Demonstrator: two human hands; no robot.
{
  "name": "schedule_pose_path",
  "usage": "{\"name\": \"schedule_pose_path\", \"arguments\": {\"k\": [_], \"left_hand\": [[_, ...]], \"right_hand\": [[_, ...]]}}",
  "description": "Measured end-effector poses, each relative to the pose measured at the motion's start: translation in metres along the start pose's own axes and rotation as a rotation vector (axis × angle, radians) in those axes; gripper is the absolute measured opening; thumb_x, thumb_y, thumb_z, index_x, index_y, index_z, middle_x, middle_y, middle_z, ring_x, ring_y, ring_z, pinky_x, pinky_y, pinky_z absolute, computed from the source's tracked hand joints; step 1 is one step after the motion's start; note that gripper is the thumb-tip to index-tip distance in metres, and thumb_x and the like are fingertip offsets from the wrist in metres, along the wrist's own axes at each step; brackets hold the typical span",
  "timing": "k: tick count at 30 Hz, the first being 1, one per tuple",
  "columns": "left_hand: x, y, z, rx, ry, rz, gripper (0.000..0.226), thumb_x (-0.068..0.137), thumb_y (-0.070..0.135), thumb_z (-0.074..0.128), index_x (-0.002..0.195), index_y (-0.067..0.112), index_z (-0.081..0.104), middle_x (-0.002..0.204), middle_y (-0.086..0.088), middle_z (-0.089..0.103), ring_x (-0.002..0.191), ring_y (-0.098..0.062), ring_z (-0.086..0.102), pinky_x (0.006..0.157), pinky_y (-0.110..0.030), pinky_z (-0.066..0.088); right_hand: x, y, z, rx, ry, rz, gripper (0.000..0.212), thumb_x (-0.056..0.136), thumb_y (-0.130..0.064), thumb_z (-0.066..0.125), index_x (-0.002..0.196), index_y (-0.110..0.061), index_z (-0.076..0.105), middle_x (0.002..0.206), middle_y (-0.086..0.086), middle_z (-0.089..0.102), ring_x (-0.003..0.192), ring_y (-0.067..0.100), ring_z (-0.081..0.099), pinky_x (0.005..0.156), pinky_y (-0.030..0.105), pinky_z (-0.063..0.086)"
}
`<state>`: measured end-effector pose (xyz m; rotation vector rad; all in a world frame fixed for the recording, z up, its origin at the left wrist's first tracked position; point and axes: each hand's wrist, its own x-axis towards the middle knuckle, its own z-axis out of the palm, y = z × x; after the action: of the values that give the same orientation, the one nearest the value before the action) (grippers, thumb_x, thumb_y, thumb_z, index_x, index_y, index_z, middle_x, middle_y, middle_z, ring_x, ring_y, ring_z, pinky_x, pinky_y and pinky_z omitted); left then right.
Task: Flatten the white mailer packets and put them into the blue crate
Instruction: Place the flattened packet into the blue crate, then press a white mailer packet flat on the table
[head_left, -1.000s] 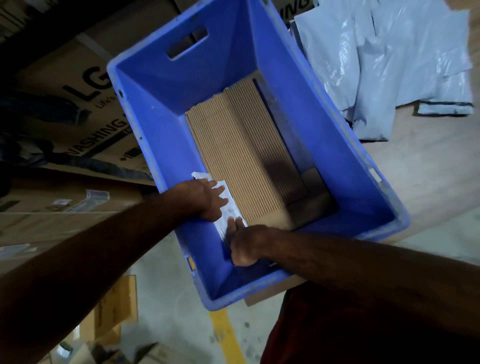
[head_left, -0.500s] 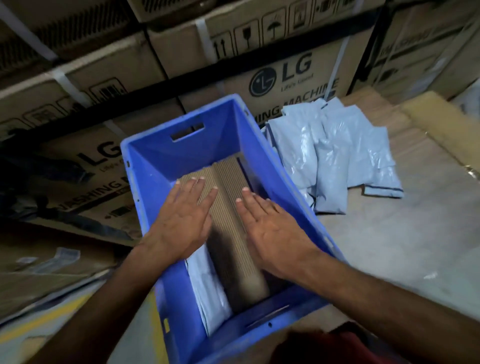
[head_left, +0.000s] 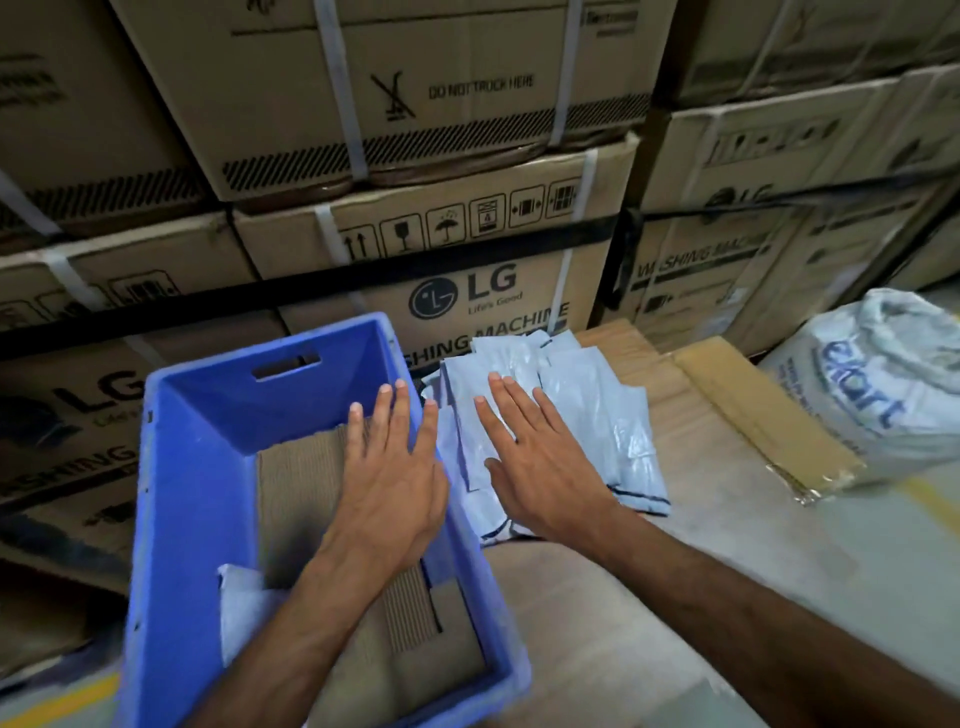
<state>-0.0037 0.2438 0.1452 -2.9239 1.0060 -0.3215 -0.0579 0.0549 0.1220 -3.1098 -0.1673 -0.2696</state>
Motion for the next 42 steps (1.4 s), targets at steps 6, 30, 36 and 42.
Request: {"name": "schedule_pose_path", "arguments": {"k": [6,30,36,42], "left_hand": [[0.030,0.082,0.006,-0.019,0.063,-0.121,0.069,0.084,0.026,0.060,0.145,-0.003,0.050,0.154,-0.031,0.039,0.142,-0.047,0.040,0.118,-0.062,0.028],[0.069,0.281,0.216,-0.304,-0.365,-0.951,0.084,0.085,0.016,0.058,0.158,-0.002,0.021,0.163,-0.027,0.020,0.151,-0.040,0.024,0.122,-0.053,0.017],[0.041,0.265,0.226,-0.261,-0.365,-0.774,0.056,0.089,0.013,0.049,0.141,-0.010,0.050,0.142,-0.031,0.053,0.128,-0.041,0.058,0.107,-0.048,0.045],[-0.020,0.268,0.191,-0.189,-0.168,-0.503,0.058,0.094,0.017,0.034,0.146,-0.006,0.046,0.151,-0.024,0.047,0.139,-0.034,0.049,0.114,-0.046,0.040]], "right_hand": [[-0.012,0.089,0.035,0.011,-0.068,-0.108,0.074,0.090,-0.026,0.059,0.156,-0.005,0.032,0.166,0.022,0.018,0.155,0.037,0.018,0.125,0.052,0.018],[0.005,0.220,0.166,0.050,-0.387,-0.553,0.076,0.097,-0.023,0.047,0.163,-0.018,0.009,0.170,0.014,-0.006,0.157,0.029,-0.002,0.127,0.047,0.001],[-0.001,0.221,0.163,0.101,-0.326,-0.567,0.076,0.088,-0.020,0.059,0.158,-0.012,0.033,0.165,0.020,0.022,0.153,0.035,0.022,0.125,0.049,0.011],[-0.049,0.218,0.145,0.115,-0.251,-0.637,0.082,0.074,-0.013,0.062,0.153,-0.007,0.041,0.158,0.024,0.036,0.147,0.040,0.034,0.125,0.053,0.016]]}}
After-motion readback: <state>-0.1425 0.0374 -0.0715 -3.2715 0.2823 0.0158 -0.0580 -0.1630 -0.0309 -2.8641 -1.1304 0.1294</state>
